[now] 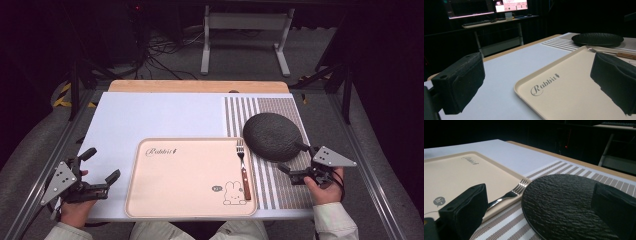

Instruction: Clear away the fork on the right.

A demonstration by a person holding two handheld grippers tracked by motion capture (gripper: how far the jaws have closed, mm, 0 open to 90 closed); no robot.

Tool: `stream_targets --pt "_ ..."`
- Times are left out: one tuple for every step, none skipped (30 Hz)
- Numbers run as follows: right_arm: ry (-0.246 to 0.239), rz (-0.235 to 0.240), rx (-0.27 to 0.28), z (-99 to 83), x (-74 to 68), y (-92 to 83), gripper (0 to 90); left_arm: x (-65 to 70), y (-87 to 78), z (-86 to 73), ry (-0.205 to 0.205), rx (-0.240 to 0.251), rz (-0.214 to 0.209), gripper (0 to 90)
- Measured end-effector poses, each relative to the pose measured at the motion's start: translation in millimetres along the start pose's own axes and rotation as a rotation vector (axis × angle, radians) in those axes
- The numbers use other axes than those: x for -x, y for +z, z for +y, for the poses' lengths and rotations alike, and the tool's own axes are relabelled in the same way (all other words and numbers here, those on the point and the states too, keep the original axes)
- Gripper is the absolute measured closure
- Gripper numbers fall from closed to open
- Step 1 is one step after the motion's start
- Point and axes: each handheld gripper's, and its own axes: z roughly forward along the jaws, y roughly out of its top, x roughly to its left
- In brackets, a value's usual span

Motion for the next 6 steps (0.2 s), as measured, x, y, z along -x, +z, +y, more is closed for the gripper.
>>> stream_targets --pt "0.005 0.000 -0.006 -1.9 0.6 0.4 1.6 -1.1 -0.3 -0.2 -0.005 -0.001 -0.004 0.1" --pt "0.012 -0.003 -0.016 -3.8 1.0 1.3 1.6 -1.9 -0.5 -0.9 -0.009 0.000 0.002 0.1" --pt "0.016 -0.002 -0.029 -5.6 1.3 2.7 1.8 -2.3 -0.7 -1.2 -0.010 -0.002 0.003 0.0" --pt "0.014 -0.003 -0.031 -6.1 1.5 3.1 1.8 -2.5 -1.0 -1.7 -0.015 -0.002 0.003 0.0" --pt "0.017 -0.005 -0.030 -6.5 1.6 3.6 1.8 -2.6 -1.2 -1.9 -0.015 -0.002 0.003 0.1" --pt "0.020 -0.006 -0.030 -6.5 1.6 3.8 1.8 -2.6 -1.2 -1.9 -0.015 -0.002 0.003 0.0"
